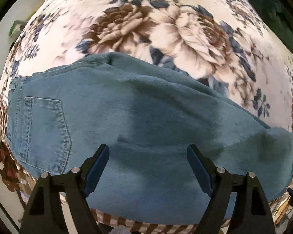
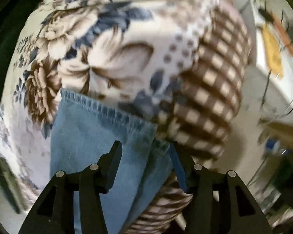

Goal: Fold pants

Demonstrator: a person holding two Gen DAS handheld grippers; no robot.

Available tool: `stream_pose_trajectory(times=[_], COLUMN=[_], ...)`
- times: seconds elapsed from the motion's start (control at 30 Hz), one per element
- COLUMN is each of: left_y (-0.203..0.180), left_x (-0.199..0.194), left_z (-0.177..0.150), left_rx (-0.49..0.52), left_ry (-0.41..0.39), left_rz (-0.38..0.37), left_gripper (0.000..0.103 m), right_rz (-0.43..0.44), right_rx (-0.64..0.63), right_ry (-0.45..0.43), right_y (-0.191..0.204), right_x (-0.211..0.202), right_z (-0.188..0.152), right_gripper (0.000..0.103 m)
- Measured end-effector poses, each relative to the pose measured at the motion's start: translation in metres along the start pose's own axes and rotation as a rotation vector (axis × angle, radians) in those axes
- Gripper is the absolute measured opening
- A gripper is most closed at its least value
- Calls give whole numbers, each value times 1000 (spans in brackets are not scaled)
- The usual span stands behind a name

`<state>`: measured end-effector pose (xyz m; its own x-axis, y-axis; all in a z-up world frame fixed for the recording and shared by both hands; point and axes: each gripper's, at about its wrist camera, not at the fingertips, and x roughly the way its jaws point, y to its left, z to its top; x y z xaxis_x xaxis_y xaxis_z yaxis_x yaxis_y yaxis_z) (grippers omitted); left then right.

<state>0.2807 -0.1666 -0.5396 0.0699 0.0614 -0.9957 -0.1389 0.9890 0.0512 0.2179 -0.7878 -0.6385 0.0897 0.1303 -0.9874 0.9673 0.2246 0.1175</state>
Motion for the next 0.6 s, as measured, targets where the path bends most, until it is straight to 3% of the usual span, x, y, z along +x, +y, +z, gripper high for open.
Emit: stream_pose_trajectory(times=[0.03,0.1,0.23,0.33,0.43,0.53,0.6], left_y=[-2,-9,-9,-13,-14,-7,-7], left_x=[4,12,17,16,15,15,23], left_z=[-2,-10,-21,-29,-31,-19,-11], left_rx=[1,-2,17,38,39,42,49], left_ry=[12,42,52,48,50,49,54], left_rz=[-1,-5,3,12,14,17,32], left_gripper=[81,81,81,81,81,81,81], right_rz=[1,-17,-122,-152,-163,-217,-208], right_rx=[-8,-21,-160,-194,-158,-164,-105], right_ry=[-4,-42,-191,-242,-208,-69,-42], right_y=[0,3,24,27,9,-15,-27], right_x=[4,5,-25,-48,-45,-7,2], right_z=[-1,-4,-20,-38,-39,-38,-31], right_gripper=[51,6,2,2,2,2,3])
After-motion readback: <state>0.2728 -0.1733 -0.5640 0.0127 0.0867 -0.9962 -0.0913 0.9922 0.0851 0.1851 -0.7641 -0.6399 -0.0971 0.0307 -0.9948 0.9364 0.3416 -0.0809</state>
